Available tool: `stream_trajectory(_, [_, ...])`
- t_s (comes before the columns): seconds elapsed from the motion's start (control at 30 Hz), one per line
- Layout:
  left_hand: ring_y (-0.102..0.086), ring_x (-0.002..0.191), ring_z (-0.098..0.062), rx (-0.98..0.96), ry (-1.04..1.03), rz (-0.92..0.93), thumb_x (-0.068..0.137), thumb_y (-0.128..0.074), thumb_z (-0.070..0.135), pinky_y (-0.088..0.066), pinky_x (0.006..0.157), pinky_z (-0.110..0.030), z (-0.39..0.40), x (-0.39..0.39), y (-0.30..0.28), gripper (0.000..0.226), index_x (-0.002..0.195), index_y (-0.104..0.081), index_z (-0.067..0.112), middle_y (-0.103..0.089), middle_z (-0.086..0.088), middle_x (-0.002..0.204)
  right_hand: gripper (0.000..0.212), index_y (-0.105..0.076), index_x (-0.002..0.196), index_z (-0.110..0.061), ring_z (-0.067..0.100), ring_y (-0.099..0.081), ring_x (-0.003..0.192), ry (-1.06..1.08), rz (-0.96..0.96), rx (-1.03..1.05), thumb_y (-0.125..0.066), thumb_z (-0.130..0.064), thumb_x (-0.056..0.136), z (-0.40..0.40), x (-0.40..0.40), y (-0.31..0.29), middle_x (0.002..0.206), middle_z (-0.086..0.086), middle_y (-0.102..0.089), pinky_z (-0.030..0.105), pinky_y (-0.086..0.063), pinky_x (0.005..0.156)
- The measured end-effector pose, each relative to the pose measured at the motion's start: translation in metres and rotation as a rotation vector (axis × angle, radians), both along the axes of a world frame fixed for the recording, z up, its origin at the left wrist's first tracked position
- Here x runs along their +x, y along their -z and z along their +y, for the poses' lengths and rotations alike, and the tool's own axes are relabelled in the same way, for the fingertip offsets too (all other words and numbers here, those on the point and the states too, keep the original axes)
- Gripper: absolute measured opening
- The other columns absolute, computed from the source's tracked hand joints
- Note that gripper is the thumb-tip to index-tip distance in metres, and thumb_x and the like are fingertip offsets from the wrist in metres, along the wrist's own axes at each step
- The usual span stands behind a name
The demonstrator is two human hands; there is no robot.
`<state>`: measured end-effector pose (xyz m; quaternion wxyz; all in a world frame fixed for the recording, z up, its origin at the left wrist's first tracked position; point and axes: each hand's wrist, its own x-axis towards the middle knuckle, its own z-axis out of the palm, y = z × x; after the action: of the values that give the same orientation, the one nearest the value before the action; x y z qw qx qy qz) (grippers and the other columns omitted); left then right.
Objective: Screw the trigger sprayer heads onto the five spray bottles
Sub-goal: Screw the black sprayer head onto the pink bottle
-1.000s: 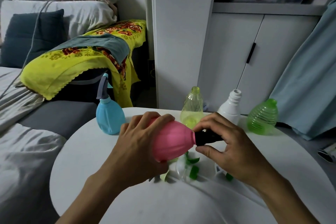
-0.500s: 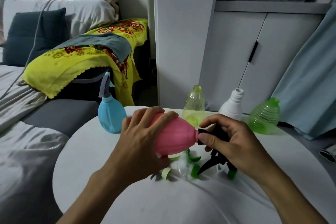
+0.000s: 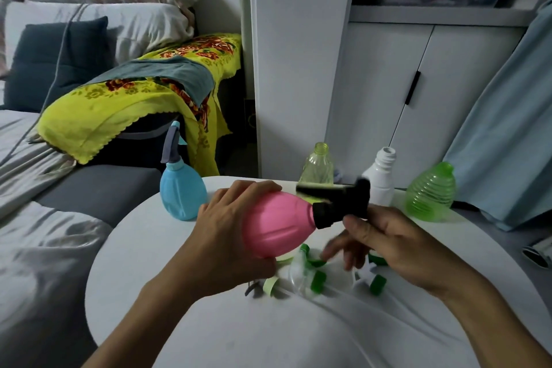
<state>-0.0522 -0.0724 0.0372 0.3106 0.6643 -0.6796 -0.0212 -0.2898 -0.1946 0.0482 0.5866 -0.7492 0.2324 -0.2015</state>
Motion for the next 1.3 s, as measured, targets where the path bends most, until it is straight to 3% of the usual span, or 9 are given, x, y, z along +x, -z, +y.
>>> stream_trajectory(0.13, [-0.042, 0.118, -0.016, -0.042, -0.065, -0.067, 0.051, -0.085, 0.05, -0.047, 0.089, -0.046, 0.0, -0.003, 0.003, 0.1, 0.136, -0.033, 0.045, -0.045, 0.013, 0.134, 0.042, -0.07, 0.1, -0.034, 0.02, -0.058, 0.048, 0.075, 0.084, 0.022, -0.047, -0.066, 0.088, 0.007, 0.008, 0.004, 0.069, 0.015, -0.076, 0.028, -0.046, 0.05])
stream_trajectory(0.4, [-0.044, 0.119, -0.027, -0.114, -0.18, -0.079, 0.051, -0.085, 0.04, -0.043, 0.087, -0.045, -0.002, -0.022, 0.006, 0.096, 0.137, -0.044, 0.03, -0.051, -0.001, 0.135, 0.072, -0.07, 0.064, -0.011, 0.018, -0.053, 0.039, 0.324, 0.02, -0.023, -0.035, -0.068, 0.089, 0.017, 0.023, 0.009, 0.052, 0.014, -0.069, 0.026, -0.041, 0.048])
stream_trajectory(0.5, [-0.044, 0.115, -0.013, -0.004, -0.128, 0.188, 0.051, -0.084, 0.043, -0.049, 0.088, -0.038, -0.003, -0.033, 0.009, 0.096, 0.135, -0.038, 0.041, -0.044, 0.014, 0.126, 0.071, -0.073, 0.08, -0.041, 0.005, -0.064, 0.058, 0.486, 0.04, -0.253, -0.018, -0.086, 0.079, 0.018, 0.026, 0.016, 0.072, -0.007, -0.075, 0.029, -0.045, 0.063])
stream_trajectory(0.57, [-0.051, 0.113, -0.015, 0.112, -0.079, 0.427, 0.052, -0.088, 0.035, -0.059, 0.082, -0.036, -0.006, -0.041, 0.011, 0.094, 0.129, -0.034, 0.049, -0.044, 0.017, 0.125, 0.065, -0.064, 0.102, -0.064, -0.005, -0.066, 0.084, 0.421, -0.028, -0.146, -0.013, -0.094, 0.073, 0.018, 0.026, 0.017, 0.097, -0.027, -0.072, 0.027, -0.045, 0.074])
stream_trajectory(0.67, [-0.059, 0.105, -0.021, 0.213, -0.017, 0.745, 0.054, -0.091, 0.024, -0.062, 0.065, -0.03, -0.009, -0.053, 0.011, 0.093, 0.128, -0.039, 0.047, -0.049, 0.014, 0.123, 0.064, -0.052, 0.136, -0.051, 0.001, -0.056, 0.125, 0.255, -0.201, -0.057, -0.031, -0.084, 0.085, 0.018, 0.03, 0.019, 0.135, -0.023, -0.062, 0.04, -0.04, 0.104])
stream_trajectory(0.77, [-0.062, 0.102, -0.023, 0.217, 0.007, 0.916, 0.046, -0.088, 0.034, -0.06, 0.064, -0.026, -0.01, -0.057, 0.007, 0.096, 0.129, -0.041, 0.045, -0.054, 0.01, 0.12, 0.061, -0.052, 0.142, -0.036, 0.014, -0.045, 0.14, 0.236, -0.365, 0.022, -0.051, -0.068, 0.09, 0.019, 0.035, 0.021, 0.146, -0.009, -0.056, 0.049, -0.028, 0.117])
stream_trajectory(1.0, [-0.067, 0.098, -0.016, 0.157, 0.057, 1.043, 0.044, -0.09, 0.032, -0.061, 0.067, -0.032, -0.01, -0.068, 0.012, 0.091, 0.124, -0.05, 0.047, -0.063, 0.012, 0.112, 0.054, -0.076, 0.113, -0.027, 0.015, -0.068, 0.112, 0.448, -0.592, 0.279, -0.083, -0.055, 0.068, 0.027, 0.048, 0.02, 0.118, 0.0, -0.075, 0.024, -0.055, 0.083])
stream_trajectory(1.2, [-0.066, 0.1, -0.009, 0.133, 0.101, 1.054, 0.049, -0.091, 0.026, -0.06, 0.065, -0.029, -0.009, -0.069, 0.014, 0.086, 0.122, -0.05, 0.045, -0.063, 0.018, 0.105, 0.069, -0.073, 0.113, -0.023, 0.019, -0.072, 0.102, 0.51, -0.615, 0.373, -0.095, -0.044, 0.051, 0.029, 0.048, 0.017, 0.111, 0.001, -0.077, 0.038, -0.058, 0.079])
stream_trajectory(1.3, [-0.065, 0.098, -0.006, 0.159, 0.117, 1.053, 0.048, -0.09, 0.028, -0.059, 0.064, -0.026, -0.009, -0.072, 0.017, 0.084, 0.119, -0.051, 0.049, -0.062, 0.021, 0.104, 0.051, -0.074, 0.103, -0.025, 0.017, -0.072, 0.092, 0.491, -0.573, 0.309, -0.09, -0.037, 0.056, 0.026, 0.046, 0.015, 0.099, -0.001, -0.077, 0.04, -0.057, 0.079])
